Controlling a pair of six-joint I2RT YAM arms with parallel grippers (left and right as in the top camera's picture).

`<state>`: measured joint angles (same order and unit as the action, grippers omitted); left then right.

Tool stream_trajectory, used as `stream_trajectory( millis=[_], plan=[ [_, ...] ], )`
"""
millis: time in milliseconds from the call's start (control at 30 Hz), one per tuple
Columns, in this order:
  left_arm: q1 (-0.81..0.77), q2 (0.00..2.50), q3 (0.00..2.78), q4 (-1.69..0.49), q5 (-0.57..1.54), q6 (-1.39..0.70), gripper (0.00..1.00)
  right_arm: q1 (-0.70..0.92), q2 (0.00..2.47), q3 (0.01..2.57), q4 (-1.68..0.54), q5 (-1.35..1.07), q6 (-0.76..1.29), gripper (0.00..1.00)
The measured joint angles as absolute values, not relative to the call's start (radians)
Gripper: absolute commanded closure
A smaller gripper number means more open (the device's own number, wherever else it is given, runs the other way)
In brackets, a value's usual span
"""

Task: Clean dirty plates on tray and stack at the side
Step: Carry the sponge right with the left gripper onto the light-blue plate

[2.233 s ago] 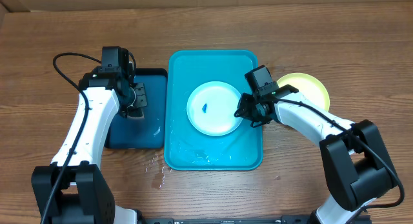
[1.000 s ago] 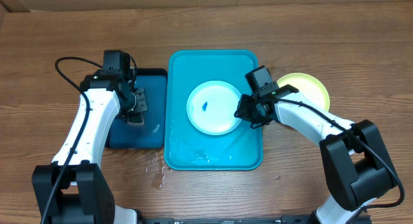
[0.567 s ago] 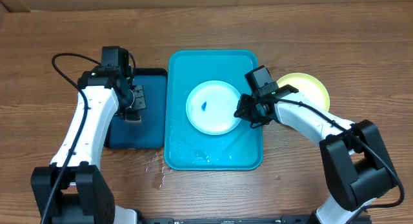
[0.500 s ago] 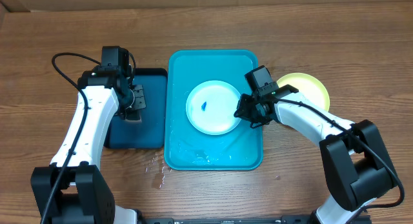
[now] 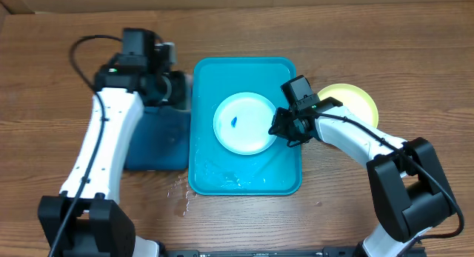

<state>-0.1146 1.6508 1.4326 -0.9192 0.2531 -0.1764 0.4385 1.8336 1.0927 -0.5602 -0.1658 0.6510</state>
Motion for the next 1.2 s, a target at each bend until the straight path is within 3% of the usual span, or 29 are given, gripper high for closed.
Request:
stream_trajectory(
  millis=[400, 1200],
  plan=[
    [-0.317, 1.802, 1.348, -0.855, 0.315, -0.176, 0.96, 0.439, 1.834, 1.093, -0.543, -0.183, 0.609, 0.96],
    [-0.328, 1.871, 1.341, -0.664, 0.355, -0.176, 0.96, 0.439, 1.834, 1.093, -0.543, -0.201, 0.586, 0.96]
  ],
)
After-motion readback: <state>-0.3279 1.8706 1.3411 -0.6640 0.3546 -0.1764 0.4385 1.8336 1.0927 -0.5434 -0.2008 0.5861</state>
